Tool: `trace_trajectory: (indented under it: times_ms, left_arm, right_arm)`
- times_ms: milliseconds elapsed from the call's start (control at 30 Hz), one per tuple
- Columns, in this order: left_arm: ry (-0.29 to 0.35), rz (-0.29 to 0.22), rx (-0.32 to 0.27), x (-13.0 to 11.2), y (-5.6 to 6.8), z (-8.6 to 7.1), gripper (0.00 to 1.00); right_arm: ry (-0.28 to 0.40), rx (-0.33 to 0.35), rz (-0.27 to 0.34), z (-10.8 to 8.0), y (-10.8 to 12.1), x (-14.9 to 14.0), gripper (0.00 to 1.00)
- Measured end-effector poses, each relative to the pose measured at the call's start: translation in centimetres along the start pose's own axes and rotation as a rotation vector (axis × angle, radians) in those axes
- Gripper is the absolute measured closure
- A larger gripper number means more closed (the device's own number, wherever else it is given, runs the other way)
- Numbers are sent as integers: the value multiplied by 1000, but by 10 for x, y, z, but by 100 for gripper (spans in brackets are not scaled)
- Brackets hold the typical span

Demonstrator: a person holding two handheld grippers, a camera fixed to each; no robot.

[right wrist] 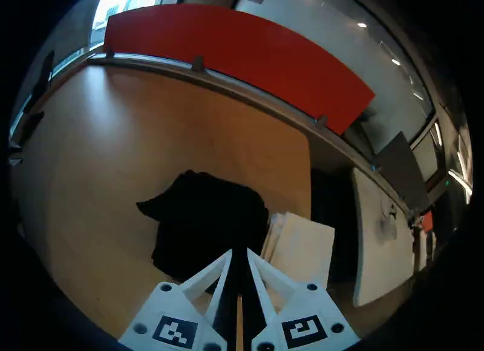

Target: Fold towel

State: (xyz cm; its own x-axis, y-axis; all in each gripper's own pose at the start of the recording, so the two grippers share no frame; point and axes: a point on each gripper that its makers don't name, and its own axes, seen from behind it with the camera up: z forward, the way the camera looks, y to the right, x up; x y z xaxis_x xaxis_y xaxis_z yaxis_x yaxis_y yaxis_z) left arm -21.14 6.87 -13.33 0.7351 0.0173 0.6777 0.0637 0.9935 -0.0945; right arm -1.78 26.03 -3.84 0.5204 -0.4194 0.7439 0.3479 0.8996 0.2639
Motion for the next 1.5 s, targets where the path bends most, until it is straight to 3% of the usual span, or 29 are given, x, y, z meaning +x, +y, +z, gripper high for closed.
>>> trace_trajectory:
  times_ms: [400, 900, 1200, 1500]
  left_arm:
    - [-8, 11, 8, -2, 0, -3, 9]
    - [-23, 26, 18, -2, 0, -2, 9]
    - [-27, 29, 21, -1, 2, -1, 9]
    - [-28, 26, 27, -2, 1, -2, 9]
  right_arm:
    - [-57, -13, 50, 15, 10, -31, 98]
    - [-163, 0, 126, 32, 6, -82, 98]
    - [-186, 9, 179, 40, 7, -92, 98]
    - [-210, 2, 192, 45, 9, -100, 98]
